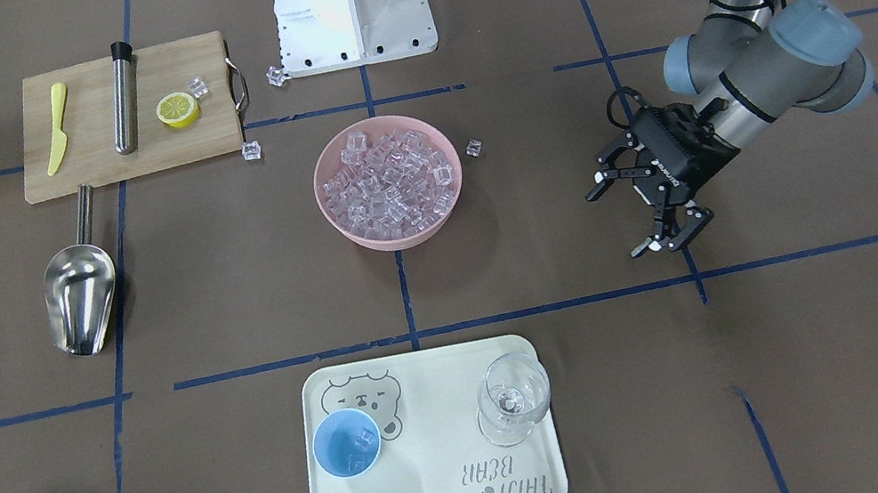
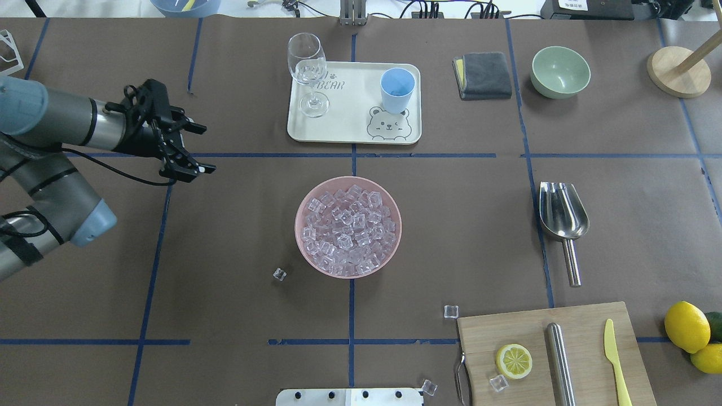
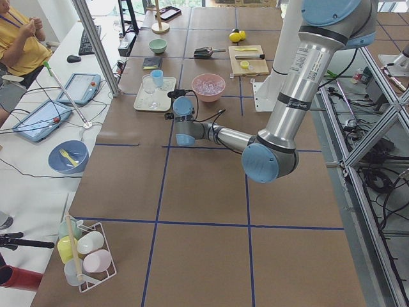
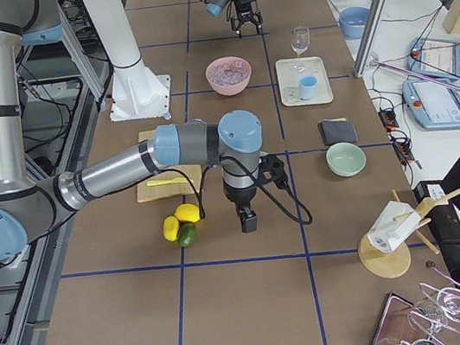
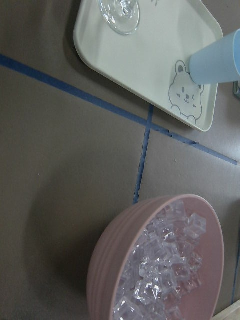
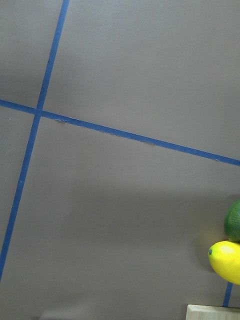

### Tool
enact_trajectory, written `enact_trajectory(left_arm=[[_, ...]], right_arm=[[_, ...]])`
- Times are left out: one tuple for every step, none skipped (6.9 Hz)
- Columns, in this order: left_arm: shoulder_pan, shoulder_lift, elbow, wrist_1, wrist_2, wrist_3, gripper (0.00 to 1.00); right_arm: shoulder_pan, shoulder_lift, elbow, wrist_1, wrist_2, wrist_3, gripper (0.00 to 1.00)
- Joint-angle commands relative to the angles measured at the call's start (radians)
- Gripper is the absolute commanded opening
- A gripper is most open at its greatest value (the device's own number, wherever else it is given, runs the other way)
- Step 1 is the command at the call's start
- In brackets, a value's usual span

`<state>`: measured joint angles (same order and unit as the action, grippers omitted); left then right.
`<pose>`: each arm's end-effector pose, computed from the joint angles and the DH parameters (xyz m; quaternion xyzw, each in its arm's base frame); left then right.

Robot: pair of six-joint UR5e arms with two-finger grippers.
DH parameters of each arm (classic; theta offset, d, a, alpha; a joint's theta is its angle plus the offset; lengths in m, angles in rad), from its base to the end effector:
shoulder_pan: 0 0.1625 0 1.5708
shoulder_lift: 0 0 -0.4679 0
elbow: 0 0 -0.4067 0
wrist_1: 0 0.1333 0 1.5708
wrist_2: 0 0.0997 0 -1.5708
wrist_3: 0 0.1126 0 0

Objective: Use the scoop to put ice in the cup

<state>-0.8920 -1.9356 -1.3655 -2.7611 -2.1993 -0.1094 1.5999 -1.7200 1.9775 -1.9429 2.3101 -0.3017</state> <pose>0.3742 -0.5708 0.4577 0.4560 0.4510 0.3939 0.6584 0.0694 -0.4114 0.6157 0.0067 -0.3646 -0.1060 0.9251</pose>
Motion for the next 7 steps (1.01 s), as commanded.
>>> enact_trajectory(left_arm=[[-0.121,0.015,-0.045,0.326,-0.002,0.001,1.0],[-0.18,0.02,-0.104,0.472,-0.006,0.001,1.0],[-0.267,0.08,-0.18,0.588,-0.013,0.001,1.0],[-0.362,0.105,-0.193,0.653,-0.025,0.025,1.0],[-0.455,0.106,-0.185,0.822,-0.048,0.175,1.0],[-0.526,0.086,-0.191,1.042,-0.048,0.286,1.0],[-0.591,0.07,-0.192,1.192,-0.049,0.295,1.0]], right_arm=[[0.0,-0.009,-0.054,0.123,0.006,0.108,1.0],[-0.009,-0.007,-0.055,0.14,0.006,0.149,1.0],[-0.023,-0.007,-0.055,0.148,0.005,0.168,1.0],[-0.044,-0.007,-0.055,0.177,0.005,0.223,1.0],[-0.07,-0.007,-0.058,0.217,0.002,0.278,1.0],[-0.078,-0.004,-0.06,0.222,0.0,0.286,1.0],[-0.08,-0.001,-0.06,0.222,0.0,0.286,1.0]])
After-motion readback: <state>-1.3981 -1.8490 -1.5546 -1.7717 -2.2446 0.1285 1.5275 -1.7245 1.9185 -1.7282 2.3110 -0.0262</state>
